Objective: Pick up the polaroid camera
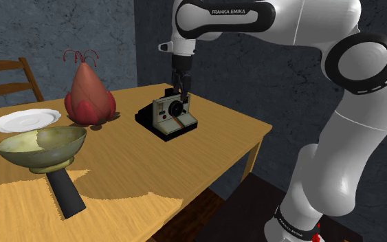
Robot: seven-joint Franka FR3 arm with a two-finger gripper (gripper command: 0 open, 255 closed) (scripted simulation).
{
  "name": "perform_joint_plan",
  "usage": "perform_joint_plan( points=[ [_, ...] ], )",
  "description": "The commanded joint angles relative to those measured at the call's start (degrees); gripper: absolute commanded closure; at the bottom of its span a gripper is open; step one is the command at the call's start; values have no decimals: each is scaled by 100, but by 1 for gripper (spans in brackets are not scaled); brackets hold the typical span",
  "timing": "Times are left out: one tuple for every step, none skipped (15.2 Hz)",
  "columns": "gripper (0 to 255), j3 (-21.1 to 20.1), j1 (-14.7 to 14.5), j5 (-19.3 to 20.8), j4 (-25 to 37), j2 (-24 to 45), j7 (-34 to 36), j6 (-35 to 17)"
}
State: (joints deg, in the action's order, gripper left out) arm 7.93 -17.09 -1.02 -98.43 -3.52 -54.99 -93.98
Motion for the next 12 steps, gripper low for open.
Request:
perform_joint_plan(
  points=[
    [0, -72, -100, -86, 358, 303, -486, 22],
    [0, -116, -144, -123, 534, 443, -709, 44],
    [0, -162, -189, -158, 707, 577, -927, 69],
    [0, -211, -234, -190, 878, 706, -1142, 96],
    [0, -252, -267, -213, 1006, 800, -1303, 119],
    [0, -257, -265, -211, 907, 784, -1306, 36],
    [0, -258, -265, -210, 810, 769, -1308, -46],
    [0, -259, -267, -209, 717, 757, -1311, -126],
    [0, -260, -268, -208, 625, 745, -1313, -207],
    [0, -260, -269, -208, 535, 735, -1316, -287],
    [0, -261, -270, -207, 447, 727, -1319, -366],
    [0, -262, -270, -207, 361, 720, -1322, -445]
  ],
)
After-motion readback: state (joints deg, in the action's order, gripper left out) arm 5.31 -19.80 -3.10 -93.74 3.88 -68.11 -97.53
